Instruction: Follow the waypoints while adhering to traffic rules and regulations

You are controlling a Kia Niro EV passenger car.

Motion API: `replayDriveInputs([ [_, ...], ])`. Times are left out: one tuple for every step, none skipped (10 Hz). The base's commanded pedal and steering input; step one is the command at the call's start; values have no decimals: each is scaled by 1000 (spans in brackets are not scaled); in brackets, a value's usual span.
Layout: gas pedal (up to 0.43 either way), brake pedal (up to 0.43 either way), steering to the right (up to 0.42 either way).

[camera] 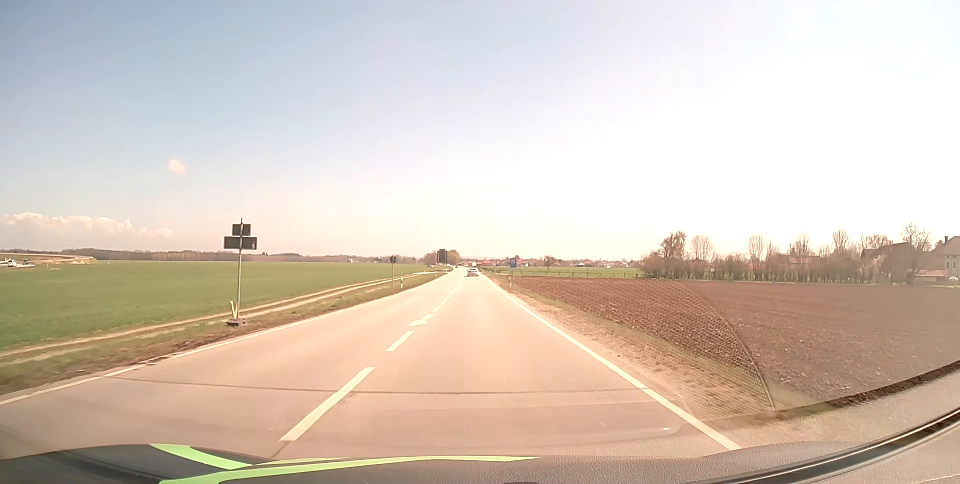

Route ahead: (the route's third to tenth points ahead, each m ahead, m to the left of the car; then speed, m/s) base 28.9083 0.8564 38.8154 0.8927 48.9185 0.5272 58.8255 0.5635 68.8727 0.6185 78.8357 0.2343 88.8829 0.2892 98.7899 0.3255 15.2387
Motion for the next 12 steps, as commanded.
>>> replayDriveInputs([
  [441,0,2],
  [441,0,2],
  [441,0,2],
  [441,0,3],
  [441,0,3],
  [441,0,3],
  [441,0,3],
  [441,0,3],
  [441,0,2],
  [441,0,3],
  [441,0,3],
  [441,0,3],
])
